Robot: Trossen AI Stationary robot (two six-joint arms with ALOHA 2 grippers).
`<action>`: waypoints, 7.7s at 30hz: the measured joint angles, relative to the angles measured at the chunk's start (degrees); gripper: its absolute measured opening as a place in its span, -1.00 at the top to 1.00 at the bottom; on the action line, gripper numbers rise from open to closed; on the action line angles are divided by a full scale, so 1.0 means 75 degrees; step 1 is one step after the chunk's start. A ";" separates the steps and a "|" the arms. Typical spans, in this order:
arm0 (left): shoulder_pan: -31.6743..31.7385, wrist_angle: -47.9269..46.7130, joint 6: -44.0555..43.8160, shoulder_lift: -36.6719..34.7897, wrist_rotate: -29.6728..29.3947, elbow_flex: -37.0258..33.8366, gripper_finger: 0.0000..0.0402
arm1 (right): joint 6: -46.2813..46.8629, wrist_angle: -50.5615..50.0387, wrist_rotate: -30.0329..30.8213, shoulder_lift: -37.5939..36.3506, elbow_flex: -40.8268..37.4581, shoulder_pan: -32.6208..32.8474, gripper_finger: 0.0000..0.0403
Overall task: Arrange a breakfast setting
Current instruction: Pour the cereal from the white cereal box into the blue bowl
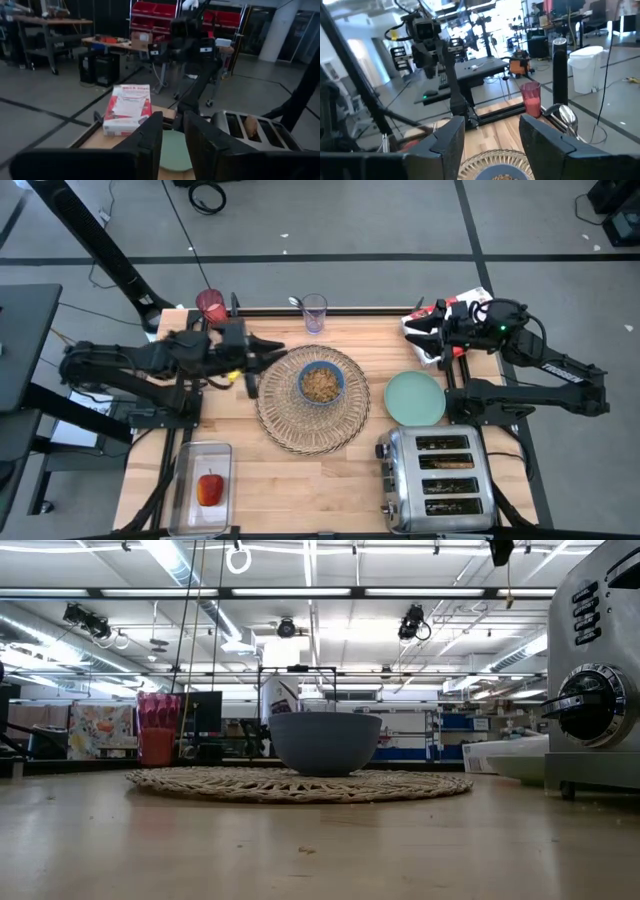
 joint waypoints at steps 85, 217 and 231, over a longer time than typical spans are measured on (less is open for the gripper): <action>0.0738 -0.1601 -0.0350 -0.1084 -0.0107 0.0003 0.05 | 0.5604 -0.6007 0.3241 0.2630 -0.1087 -0.4177 -0.32; 0.0653 -0.0680 -0.0417 -0.0408 -0.0431 0.0003 0.05 | 0.4188 -0.8504 0.4441 0.0400 -0.0877 -0.7159 -0.28; 0.0614 -0.0555 -0.0961 -0.0411 -0.0392 0.0000 0.05 | 0.5832 -0.6579 0.5103 0.1006 -0.1712 -0.9670 -0.19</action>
